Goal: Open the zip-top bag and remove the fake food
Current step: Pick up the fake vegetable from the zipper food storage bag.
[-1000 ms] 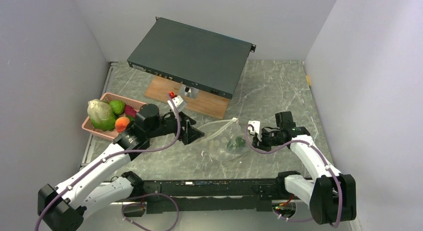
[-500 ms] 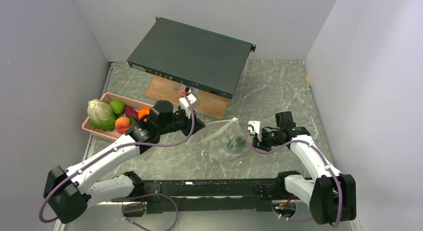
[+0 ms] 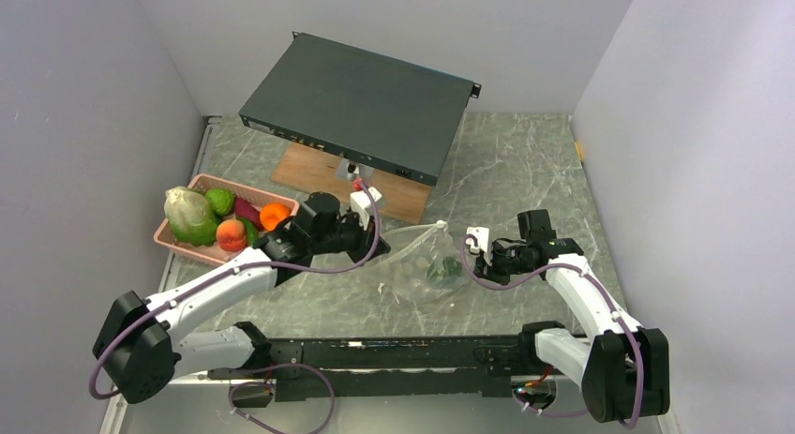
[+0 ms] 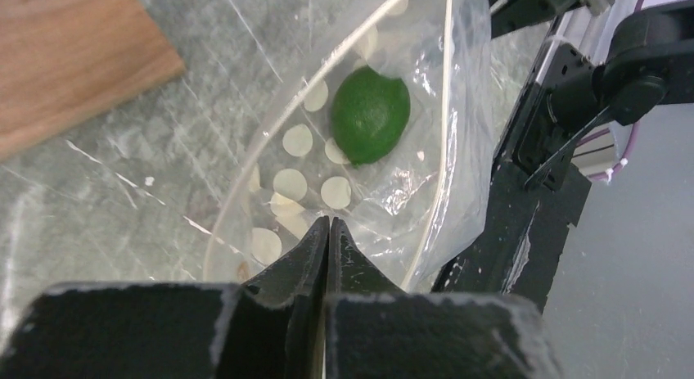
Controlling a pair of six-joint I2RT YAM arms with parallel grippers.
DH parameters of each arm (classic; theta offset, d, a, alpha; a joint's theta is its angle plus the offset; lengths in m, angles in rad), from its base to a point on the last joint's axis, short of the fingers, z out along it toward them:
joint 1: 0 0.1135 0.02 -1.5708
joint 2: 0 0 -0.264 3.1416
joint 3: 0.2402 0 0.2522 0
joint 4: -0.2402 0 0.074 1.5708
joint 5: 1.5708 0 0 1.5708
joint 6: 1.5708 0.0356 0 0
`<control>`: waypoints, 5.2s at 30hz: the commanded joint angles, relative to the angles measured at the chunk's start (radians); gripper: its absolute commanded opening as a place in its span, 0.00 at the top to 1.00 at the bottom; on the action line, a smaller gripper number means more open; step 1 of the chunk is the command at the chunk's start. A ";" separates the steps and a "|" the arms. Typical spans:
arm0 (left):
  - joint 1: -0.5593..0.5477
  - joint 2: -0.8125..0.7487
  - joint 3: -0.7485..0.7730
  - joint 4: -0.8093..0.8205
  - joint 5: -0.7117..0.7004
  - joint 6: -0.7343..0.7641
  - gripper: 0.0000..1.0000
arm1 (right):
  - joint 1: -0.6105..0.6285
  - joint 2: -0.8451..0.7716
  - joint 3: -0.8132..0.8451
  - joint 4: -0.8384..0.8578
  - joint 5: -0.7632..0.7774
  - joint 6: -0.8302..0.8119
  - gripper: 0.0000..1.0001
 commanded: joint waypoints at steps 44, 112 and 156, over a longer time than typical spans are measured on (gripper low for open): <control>-0.284 0.386 -0.154 0.627 -0.179 -0.019 0.60 | 0.154 0.061 -0.028 0.092 -0.119 0.027 0.76; -0.253 0.542 -0.058 0.695 -0.193 -0.087 0.00 | 0.277 0.370 0.128 0.256 -0.041 0.236 1.00; -0.212 0.372 0.004 0.383 -0.208 0.015 0.83 | 0.236 0.358 0.132 0.272 -0.077 0.267 1.00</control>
